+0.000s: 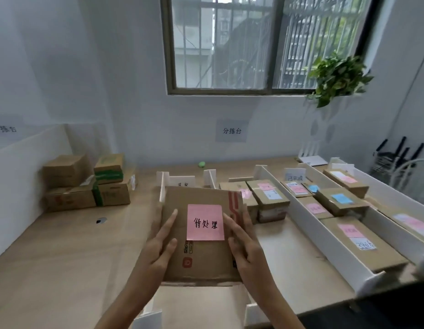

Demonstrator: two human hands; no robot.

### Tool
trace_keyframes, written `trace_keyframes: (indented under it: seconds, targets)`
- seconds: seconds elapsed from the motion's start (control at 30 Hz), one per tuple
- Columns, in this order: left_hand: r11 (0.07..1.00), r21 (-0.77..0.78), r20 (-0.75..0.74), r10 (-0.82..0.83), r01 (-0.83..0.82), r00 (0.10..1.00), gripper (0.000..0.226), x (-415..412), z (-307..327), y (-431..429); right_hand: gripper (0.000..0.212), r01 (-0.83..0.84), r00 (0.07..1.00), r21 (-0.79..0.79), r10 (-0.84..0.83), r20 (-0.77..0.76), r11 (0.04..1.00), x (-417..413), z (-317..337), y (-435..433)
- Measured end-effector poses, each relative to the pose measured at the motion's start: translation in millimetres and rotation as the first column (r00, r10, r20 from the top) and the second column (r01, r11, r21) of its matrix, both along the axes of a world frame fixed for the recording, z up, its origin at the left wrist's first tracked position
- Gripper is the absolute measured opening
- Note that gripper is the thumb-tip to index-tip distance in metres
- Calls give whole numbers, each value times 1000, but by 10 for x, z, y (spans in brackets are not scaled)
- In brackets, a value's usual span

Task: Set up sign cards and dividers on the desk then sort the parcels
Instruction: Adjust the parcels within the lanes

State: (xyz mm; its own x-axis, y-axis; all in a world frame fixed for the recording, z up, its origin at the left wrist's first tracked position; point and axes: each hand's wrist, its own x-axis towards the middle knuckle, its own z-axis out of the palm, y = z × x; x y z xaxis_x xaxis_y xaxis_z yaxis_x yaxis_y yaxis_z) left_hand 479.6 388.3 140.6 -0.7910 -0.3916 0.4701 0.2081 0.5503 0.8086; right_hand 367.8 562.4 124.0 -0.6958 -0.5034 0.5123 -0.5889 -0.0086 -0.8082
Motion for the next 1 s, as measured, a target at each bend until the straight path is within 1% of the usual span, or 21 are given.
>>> trace_keyframes:
  seconds: [0.07, 0.2, 0.33, 0.47, 0.53, 0.6, 0.67, 0.73, 0.8, 0.9, 1.0]
  targets:
    - [997, -20, 5, -71, 71, 997, 56, -195, -2, 182, 43, 45, 999, 26, -45, -29, 999, -111, -8, 255]
    - [981, 4, 23, -193, 193, 981, 55, -507, -63, 502, 42, 102, 993, 111, -108, 53, 989, -287, -50, 690]
    - [955, 13, 20, -296, 296, 955, 58, -878, -85, 725, 42, 174, 980, 140, -186, 75, 975, -500, -42, 998]
    - [931, 26, 108, -364, 363, 925, 46, -1309, -129, 797, 42, 215, 964, 168, -237, 119, 962, -777, -100, 1174]
    - [926, 38, 120, -376, 374, 919, 46, -1549, -187, 817, 44, 212, 960, 181, -239, 145, 960, -971, -137, 1233]
    - [917, 72, 126, -398, 392, 909, 45, -1833, -260, 828, 51, 200, 958, 208, -236, 164, 957, -1244, -152, 1270]
    - [921, 70, 110, -389, 383, 915, 44, -2157, -350, 827, 53, 179, 960, 242, -224, 171, 953, -1579, -142, 1288]
    - [928, 92, 105, -369, 360, 924, 46, -2476, -416, 819, 50, 133, 965, 279, -189, 183, 951, -1933, -106, 1292]
    - [932, 147, 109, -349, 333, 931, 46, -2750, -438, 838, 44, 84, 964, 307, -155, 214, 948, -2289, -44, 1296]
    - [935, 213, 121, -314, 285, 942, 59, -3062, -366, 984, 41, 37, 969, 348, -118, 216, 937, -2737, 94, 1392]
    - [927, 260, 119, -308, 269, 944, 47, -3300, -229, 1270, 49, 57, 972, 329, -127, 197, 943, -3047, 176, 1603]
